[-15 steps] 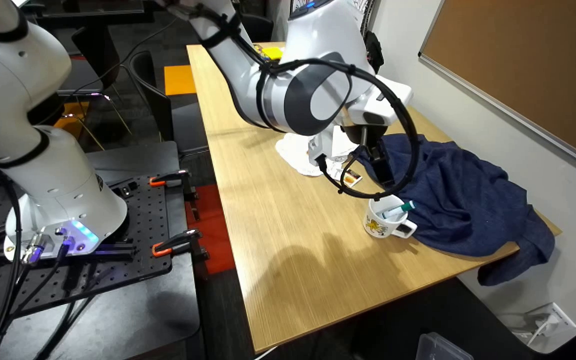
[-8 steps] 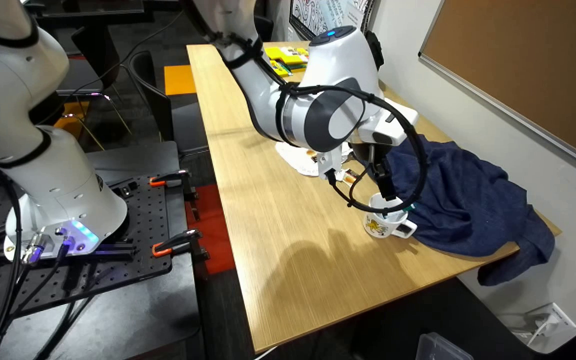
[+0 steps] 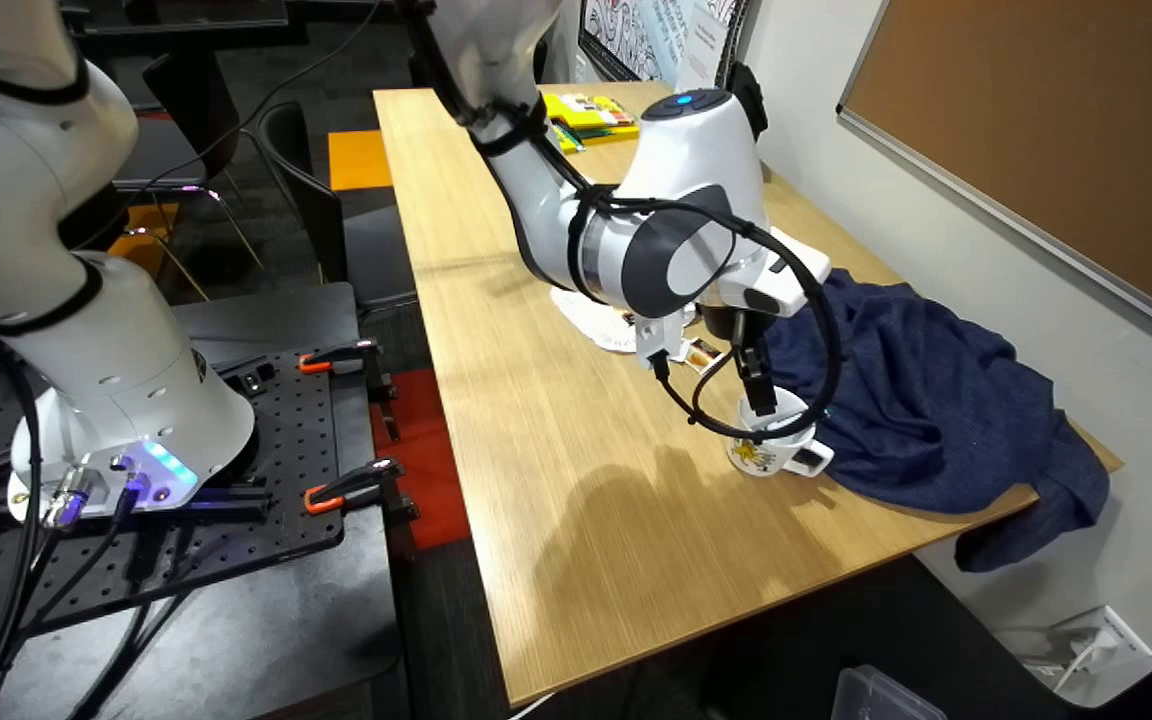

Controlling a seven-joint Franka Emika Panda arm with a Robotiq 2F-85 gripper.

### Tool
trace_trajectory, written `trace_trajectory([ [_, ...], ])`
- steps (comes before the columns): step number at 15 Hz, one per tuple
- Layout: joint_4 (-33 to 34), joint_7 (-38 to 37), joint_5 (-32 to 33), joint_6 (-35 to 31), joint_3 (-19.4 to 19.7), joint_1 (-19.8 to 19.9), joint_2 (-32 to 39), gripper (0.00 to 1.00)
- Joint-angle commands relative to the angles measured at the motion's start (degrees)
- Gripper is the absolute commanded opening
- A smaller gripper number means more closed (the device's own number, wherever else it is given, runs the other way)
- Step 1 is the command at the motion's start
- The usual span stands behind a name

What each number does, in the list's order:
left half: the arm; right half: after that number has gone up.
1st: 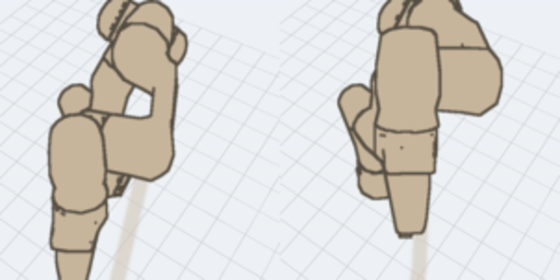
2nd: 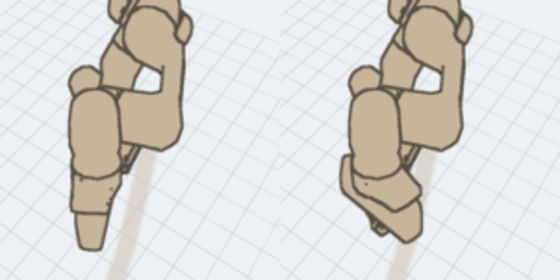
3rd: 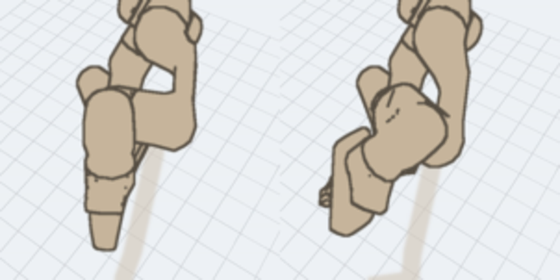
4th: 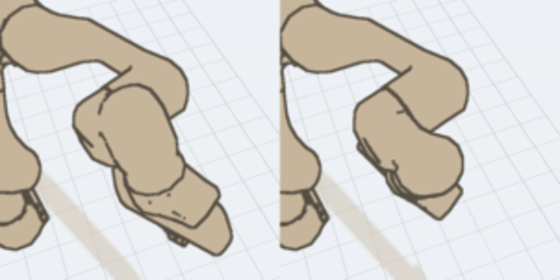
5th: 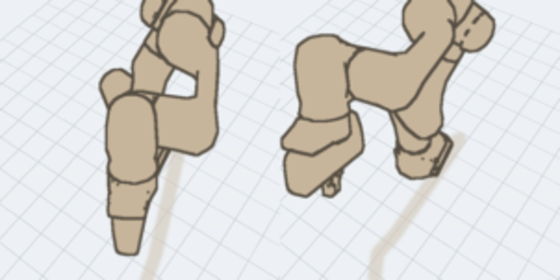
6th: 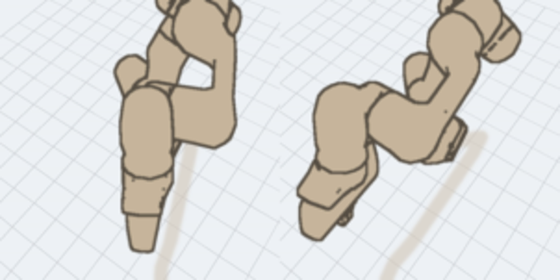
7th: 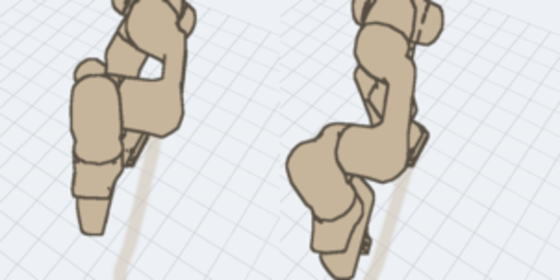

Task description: Remove the marker from the mug cup

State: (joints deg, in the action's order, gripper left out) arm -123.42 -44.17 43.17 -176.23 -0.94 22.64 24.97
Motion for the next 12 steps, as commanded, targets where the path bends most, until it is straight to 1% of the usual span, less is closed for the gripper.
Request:
trace_trajectory([
  [1, 2.6, 1.0, -1.5, 3.2, -1.2, 0.6, 1.3, 0.68],
  [2, 3.2, 1.1, -1.7, 3.7, -1.2, 0.6, 1.7, 0.69],
  [4, 4.1, 1.5, -2.4, 4.8, -1.5, 0.9, 2.4, 0.67],
  [5, 4.6, 1.8, -2.7, 5.4, -1.8, 1.1, 2.8, 0.63],
  [6, 5.0, 2.2, -3.3, 5.9, -2.1, 1.4, 3.2, 0.63],
  [7, 5.5, 2.4, -3.7, 6.4, -2.2, 1.4, 3.6, 0.6],
  [10, 7.1, 2.7, -4.1, 7.6, -2.7, 1.6, 4.8, 0.55],
  [11, 6.6, 9.6, -13.1, 6.2, 3.1, -4.5, 4.8, 0.55],
  [12, 7.1, 11.9, -16.2, 6.4, 3.6, -5.2, 5.2, 0.53],
])
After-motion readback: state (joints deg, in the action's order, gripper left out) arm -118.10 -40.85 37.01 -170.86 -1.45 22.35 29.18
